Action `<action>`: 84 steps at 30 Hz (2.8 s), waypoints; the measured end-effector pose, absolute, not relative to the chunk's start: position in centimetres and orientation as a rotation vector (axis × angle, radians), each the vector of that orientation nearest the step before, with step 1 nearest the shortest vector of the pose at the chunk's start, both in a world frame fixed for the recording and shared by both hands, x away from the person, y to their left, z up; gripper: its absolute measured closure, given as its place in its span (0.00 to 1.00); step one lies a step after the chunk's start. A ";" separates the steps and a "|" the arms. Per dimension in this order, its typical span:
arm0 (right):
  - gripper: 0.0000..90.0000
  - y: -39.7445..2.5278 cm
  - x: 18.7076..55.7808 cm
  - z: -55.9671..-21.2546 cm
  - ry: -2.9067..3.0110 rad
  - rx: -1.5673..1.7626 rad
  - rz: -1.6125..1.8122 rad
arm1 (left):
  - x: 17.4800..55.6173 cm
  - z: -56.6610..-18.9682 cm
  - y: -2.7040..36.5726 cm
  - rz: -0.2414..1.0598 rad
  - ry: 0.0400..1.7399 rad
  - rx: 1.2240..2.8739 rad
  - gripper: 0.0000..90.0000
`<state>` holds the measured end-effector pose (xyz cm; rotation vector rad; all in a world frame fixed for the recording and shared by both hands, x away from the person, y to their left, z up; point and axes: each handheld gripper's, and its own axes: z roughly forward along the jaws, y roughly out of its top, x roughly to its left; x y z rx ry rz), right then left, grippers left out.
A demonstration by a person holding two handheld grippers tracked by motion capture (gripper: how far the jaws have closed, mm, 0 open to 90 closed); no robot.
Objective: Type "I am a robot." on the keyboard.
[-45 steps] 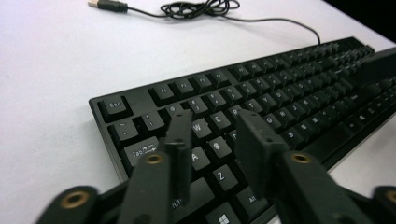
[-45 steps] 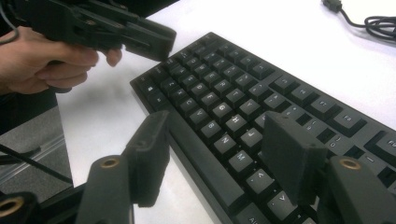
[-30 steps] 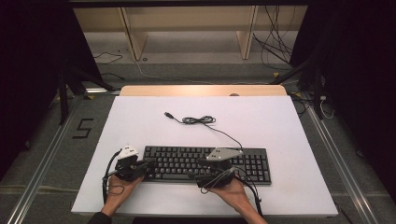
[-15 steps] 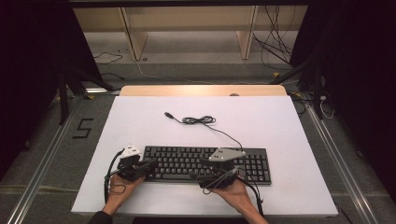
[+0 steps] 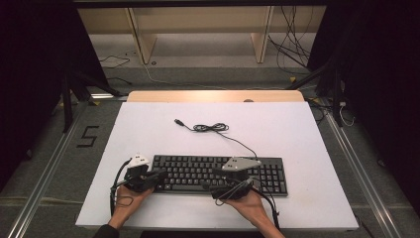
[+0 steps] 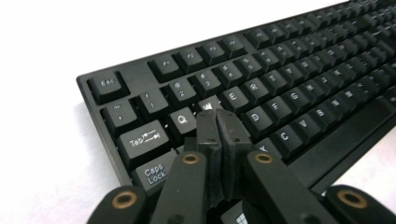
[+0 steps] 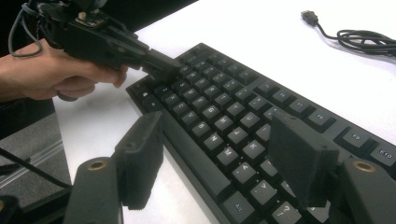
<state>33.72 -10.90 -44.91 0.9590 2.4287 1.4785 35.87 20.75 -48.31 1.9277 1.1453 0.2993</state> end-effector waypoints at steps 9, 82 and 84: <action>0.43 -11.0 34.0 -45.1 2.421 0.976 1.475 | 35.4 -47.6 20.9 0.278 1.093 1.873 0.83; 1.00 -7.6 36.0 -47.9 2.535 1.018 1.216 | 32.3 -45.7 21.1 0.261 0.988 1.742 0.26; 1.00 -7.5 36.0 -47.9 2.537 1.023 1.214 | 32.2 -45.7 21.2 0.263 0.987 1.743 0.26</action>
